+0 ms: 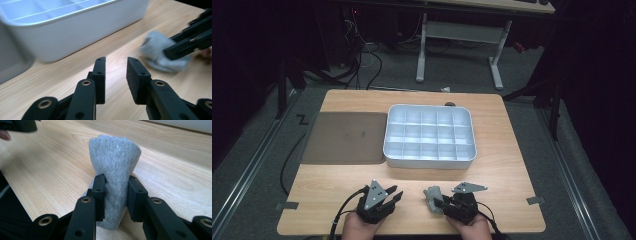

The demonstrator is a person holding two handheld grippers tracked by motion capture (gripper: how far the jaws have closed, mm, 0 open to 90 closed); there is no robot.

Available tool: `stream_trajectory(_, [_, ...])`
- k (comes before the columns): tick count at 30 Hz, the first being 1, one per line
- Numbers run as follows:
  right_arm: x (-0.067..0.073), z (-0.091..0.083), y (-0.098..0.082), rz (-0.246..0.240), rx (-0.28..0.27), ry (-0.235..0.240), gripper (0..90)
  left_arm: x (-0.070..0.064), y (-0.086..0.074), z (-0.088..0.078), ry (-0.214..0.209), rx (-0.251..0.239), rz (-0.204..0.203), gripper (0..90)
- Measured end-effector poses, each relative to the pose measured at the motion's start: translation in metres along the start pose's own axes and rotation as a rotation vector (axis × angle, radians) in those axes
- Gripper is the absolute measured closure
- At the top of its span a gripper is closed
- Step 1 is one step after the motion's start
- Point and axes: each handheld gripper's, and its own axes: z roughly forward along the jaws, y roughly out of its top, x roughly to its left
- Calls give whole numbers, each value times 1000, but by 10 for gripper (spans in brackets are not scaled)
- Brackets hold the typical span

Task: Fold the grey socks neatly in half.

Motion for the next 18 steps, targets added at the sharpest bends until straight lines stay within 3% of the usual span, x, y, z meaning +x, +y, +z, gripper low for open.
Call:
stream_trajectory(6, [-3,-5,3,-70,20,-53,719,12,-11,-2,29,4,-42,655])
stream_trajectory(12, [-7,-13,7,-123,64,-112,719,9,-13,1,21,12,-19,629])
stream_trajectory(18, [-8,-18,16,-177,153,-160,719,10,-14,2,18,21,-9,606])
